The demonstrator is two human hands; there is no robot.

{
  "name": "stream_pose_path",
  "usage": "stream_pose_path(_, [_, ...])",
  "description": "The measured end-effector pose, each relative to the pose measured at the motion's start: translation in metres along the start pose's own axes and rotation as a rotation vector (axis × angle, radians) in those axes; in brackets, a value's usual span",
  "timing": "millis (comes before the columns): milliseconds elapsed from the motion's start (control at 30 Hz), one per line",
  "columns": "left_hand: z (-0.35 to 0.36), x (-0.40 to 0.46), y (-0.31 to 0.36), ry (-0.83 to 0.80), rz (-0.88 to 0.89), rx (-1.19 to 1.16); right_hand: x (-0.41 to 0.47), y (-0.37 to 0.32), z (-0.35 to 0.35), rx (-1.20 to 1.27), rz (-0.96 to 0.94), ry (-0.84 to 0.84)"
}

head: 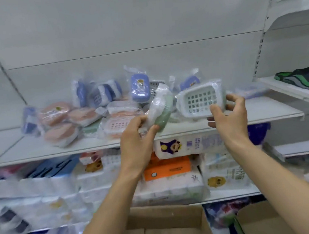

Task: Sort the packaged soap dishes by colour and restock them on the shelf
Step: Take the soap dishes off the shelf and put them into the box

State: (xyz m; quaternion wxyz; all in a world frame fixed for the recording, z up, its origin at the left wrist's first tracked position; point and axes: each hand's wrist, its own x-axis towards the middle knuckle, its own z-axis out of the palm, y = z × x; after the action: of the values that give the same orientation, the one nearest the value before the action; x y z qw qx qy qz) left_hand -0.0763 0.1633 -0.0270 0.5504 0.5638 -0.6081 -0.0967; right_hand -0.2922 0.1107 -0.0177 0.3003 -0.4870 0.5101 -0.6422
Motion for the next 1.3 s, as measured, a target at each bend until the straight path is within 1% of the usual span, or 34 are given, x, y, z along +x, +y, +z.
stream_pose_path(100, [-0.077, -0.041, -0.029, -0.011, -0.028, 0.108, -0.066, -0.006, 0.041, -0.029, -0.014, -0.054])
stream_pose_path(167, [-0.126, -0.068, -0.05, 0.005, -0.054, 0.171, -0.111, -0.008, 0.075, -0.035, -0.022, -0.127])
stream_pose_path(333, [-0.241, -0.127, -0.095, 0.097, -0.174, 0.282, -0.216, -0.01, 0.166, -0.066, -0.055, -0.372])
stream_pose_path(500, [-0.343, -0.169, -0.135, 0.169, -0.336, 0.402, -0.298, -0.006, 0.252, -0.083, -0.025, -0.629])
stream_pose_path(600, [-0.392, -0.19, -0.164, 0.182, -0.435, 0.406, -0.336, -0.007, 0.301, -0.119, -0.033, -0.785])
stream_pose_path(667, [-0.422, -0.2, -0.186, 0.195, -0.5, 0.385, -0.356, -0.006, 0.334, -0.154, -0.054, -0.852])
stream_pose_path(800, [-0.477, -0.201, -0.232, 0.246, -0.566, 0.398, -0.391, -0.002, 0.41, -0.198, -0.08, -0.917])
stream_pose_path(933, [-0.531, -0.183, -0.287, 0.296, -0.604, 0.419, -0.416, 0.0, 0.498, -0.212, -0.085, -0.967])
stream_pose_path(1033, [-0.573, -0.167, -0.331, 0.358, -0.66, 0.385, -0.432, 0.0, 0.569, -0.206, -0.064, -0.998])
stream_pose_path(1100, [-0.602, -0.158, -0.357, 0.365, -0.696, 0.371, -0.445, -0.003, 0.615, -0.2, -0.052, -1.029])
stream_pose_path(1300, [-0.691, -0.139, -0.428, 0.383, -0.762, 0.442, -0.497, -0.005, 0.729, -0.225, -0.023, -1.116])
